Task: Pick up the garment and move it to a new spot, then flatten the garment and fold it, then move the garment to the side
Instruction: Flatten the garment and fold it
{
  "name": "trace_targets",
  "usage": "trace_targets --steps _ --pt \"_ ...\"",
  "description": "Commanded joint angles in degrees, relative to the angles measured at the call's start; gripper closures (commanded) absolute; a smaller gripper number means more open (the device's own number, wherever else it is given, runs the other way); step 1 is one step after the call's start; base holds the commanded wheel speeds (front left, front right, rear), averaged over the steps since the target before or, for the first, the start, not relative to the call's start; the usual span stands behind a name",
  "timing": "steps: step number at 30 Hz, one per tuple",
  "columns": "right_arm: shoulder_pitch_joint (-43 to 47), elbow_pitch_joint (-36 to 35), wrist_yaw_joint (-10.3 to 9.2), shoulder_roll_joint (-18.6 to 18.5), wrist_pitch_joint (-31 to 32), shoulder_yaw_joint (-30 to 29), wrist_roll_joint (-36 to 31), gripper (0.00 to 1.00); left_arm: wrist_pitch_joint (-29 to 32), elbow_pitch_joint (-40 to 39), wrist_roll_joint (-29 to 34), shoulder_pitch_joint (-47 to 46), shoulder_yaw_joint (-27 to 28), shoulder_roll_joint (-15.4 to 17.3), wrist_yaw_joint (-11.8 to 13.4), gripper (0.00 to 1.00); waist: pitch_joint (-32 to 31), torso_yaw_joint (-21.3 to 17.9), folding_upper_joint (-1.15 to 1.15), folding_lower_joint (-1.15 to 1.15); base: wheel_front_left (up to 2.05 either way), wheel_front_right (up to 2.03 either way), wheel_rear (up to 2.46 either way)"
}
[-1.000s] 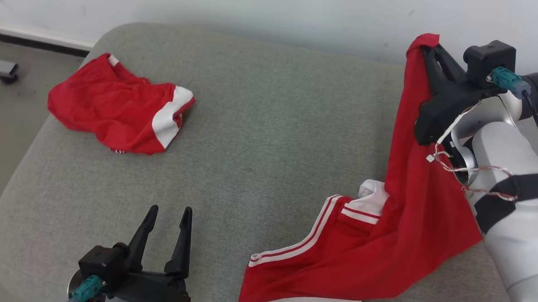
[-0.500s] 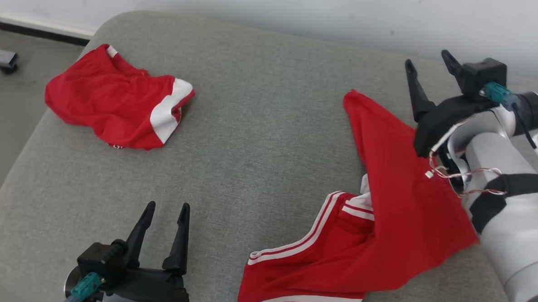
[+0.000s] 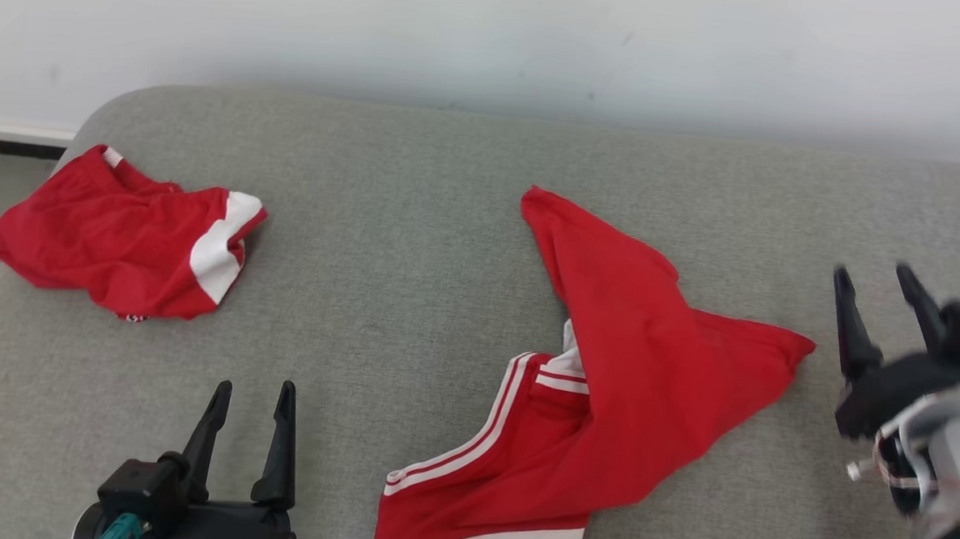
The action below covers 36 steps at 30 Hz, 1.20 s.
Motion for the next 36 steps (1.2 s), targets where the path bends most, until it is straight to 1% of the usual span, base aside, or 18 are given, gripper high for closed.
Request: trace_targets --steps 1,6,12,18,22,30,31,32,33,36 --pt "2.8 -1.1 -0.15 0.1 -0.3 -0.9 0.4 0.0 0.0 -0.3 0.3 0.7 0.2 0.0 -0.3 0.0 -0.7 -1.2 0.0 0.01 0.0 0.0 0.0" --pt "10.8 -4.8 -0.15 2.1 -0.3 -4.2 -0.6 0.0 0.0 -0.9 0.8 1.2 0.7 0.0 -0.3 0.0 -0.6 -2.1 0.0 0.01 0.0 0.0 0.0" --pt "12.4 -4.9 -0.15 3.8 -0.3 -5.4 -1.7 0.0 0.0 -0.7 1.3 0.5 0.6 0.0 -0.6 0.0 -0.2 -2.0 0.0 0.01 0.0 0.0 0.0" --pt "9.8 -0.8 -0.15 4.4 -0.2 -5.6 -2.8 0.0 0.0 -0.8 1.4 -0.8 -0.1 0.1 -0.8 0.0 1.0 -0.2 0.0 0.01 0.0 0.0 0.0" --pt "7.4 3.2 -0.15 4.5 0.0 -5.5 -3.7 0.0 0.0 -0.7 1.0 -1.4 -0.2 0.0 -0.9 0.0 2.4 1.0 0.0 0.01 0.0 0.0 0.0" --pt "1.5 11.5 -0.15 5.9 0.2 -5.2 -3.9 0.0 0.0 -0.4 0.5 -2.7 -0.6 0.0 -1.1 0.0 4.5 2.8 0.0 0.01 0.0 0.0 0.0" --pt "1.0 12.6 -0.15 6.2 0.2 -5.1 -3.7 0.26 0.0 -0.3 0.4 -2.8 -0.7 0.0 -1.1 0.0 4.5 2.9 0.0 0.01 0.0 0.0 0.0" --pt "0.6 13.6 -0.15 6.4 0.2 -5.0 -3.5 0.8 0.0 -0.2 0.4 -3.0 -0.8 0.0 -1.1 0.0 4.5 3.1 0.0 0.01 0.0 0.0 0.0" --pt "0.2 14.4 -0.15 6.4 0.2 -4.8 -3.5 1.0 0.0 -0.2 0.3 -3.0 -0.9 0.0 -1.1 0.0 4.5 3.2 0.0 0.01 0.0 0.0 0.0" --pt "0.0 15.4 -0.15 6.7 0.0 -4.6 -2.6 1.0 0.0 0.0 0.3 -2.5 -0.6 0.0 -0.9 0.0 3.7 2.9 0.0 0.01 0.0 0.0 0.0"
